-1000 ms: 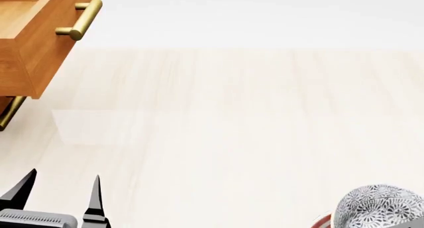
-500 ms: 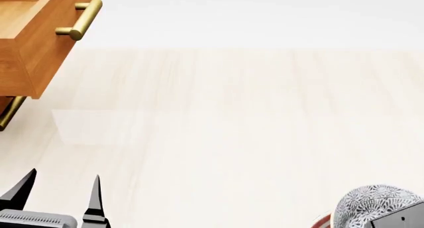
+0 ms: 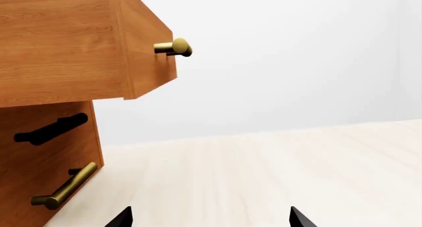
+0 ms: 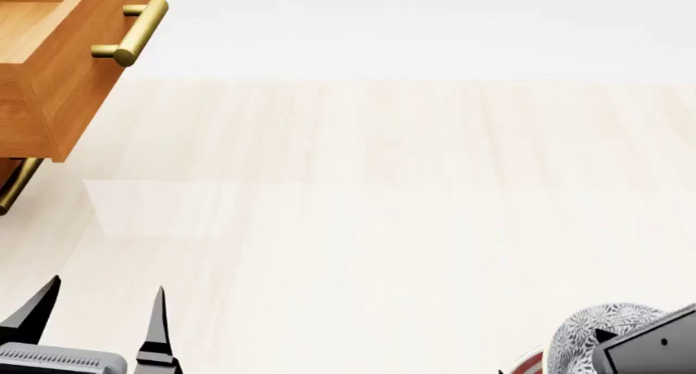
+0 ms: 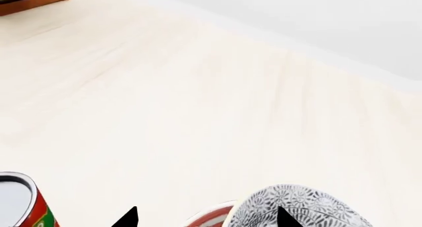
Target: Put the bowl on the plate.
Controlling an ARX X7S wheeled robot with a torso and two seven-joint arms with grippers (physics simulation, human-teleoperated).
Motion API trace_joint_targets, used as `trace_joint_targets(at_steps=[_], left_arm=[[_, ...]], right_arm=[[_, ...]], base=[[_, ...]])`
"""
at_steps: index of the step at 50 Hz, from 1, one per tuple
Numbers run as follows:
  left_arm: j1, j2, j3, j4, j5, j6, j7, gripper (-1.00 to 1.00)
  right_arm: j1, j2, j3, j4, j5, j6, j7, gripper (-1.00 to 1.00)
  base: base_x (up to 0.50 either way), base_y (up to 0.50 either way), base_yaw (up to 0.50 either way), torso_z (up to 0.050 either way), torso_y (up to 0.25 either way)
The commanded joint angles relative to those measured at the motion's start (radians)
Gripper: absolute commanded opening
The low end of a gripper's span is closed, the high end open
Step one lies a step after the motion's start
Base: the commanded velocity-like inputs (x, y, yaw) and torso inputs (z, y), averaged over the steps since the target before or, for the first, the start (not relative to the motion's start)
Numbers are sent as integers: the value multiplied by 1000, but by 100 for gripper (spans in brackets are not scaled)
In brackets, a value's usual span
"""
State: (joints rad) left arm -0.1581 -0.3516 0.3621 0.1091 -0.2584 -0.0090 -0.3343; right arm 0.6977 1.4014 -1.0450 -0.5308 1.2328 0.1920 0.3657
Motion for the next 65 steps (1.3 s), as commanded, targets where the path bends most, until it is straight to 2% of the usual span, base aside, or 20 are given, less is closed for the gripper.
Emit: trace_joint_targets(at_steps=[1, 26, 65], left_arm=[[0, -2, 3, 1, -1, 0, -2, 100], [-3, -4, 7, -7, -5, 9, -3, 100], [-6, -11, 16, 0, -9, 4, -11, 100]], right_arm=[[12, 17, 14, -46, -22, -3, 25, 100], [46, 27, 55, -120, -100, -11, 119, 100], [31, 97, 94, -161, -209, -216, 213, 100]], base=[[0, 0, 0, 0, 0], [0, 0, 0, 0, 0], [0, 0, 0, 0, 0]])
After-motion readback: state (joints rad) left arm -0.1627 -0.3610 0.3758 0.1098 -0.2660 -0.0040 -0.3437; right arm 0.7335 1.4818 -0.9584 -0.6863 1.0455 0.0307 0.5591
